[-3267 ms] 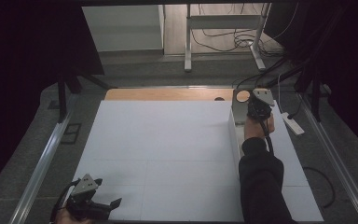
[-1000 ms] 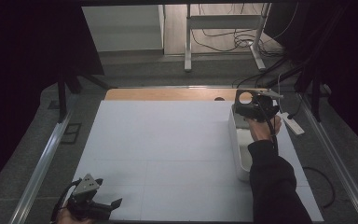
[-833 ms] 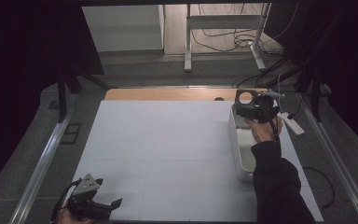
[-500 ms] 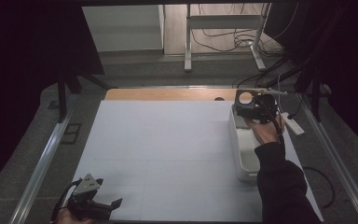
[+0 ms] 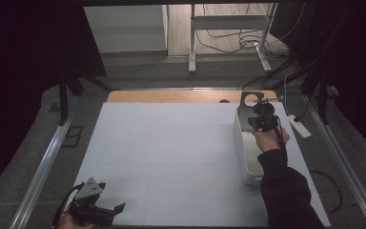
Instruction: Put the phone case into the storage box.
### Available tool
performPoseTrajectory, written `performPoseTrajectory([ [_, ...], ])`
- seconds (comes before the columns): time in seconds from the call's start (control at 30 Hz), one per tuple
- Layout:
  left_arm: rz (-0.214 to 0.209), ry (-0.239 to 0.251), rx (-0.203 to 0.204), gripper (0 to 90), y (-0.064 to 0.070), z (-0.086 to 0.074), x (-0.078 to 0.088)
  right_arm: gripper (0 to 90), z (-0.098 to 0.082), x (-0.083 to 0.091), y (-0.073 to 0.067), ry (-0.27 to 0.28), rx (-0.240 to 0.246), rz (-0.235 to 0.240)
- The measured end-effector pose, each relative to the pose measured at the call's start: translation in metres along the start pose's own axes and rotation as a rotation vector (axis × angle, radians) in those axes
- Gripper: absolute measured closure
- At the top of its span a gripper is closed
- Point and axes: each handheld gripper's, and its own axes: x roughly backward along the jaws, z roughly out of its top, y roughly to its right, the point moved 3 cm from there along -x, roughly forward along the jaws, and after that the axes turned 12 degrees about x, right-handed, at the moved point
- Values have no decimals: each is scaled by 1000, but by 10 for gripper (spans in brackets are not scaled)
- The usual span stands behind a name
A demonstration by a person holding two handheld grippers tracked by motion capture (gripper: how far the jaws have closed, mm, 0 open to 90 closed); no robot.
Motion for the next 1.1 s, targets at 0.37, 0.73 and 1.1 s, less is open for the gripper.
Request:
performPoseTrajectory([
  [0.37,-2,0,-2,0,-1,-1,1,900,-7,-44,-2,-94,33,-98],
  [0.73,-2,1,-1,0,0,-1,1,900,-4,-55,-3,-87,32,-153],
  [1.1,-3,-2,-2,0,0,0,0,900,-2,-60,-2,-87,35,-185],
])
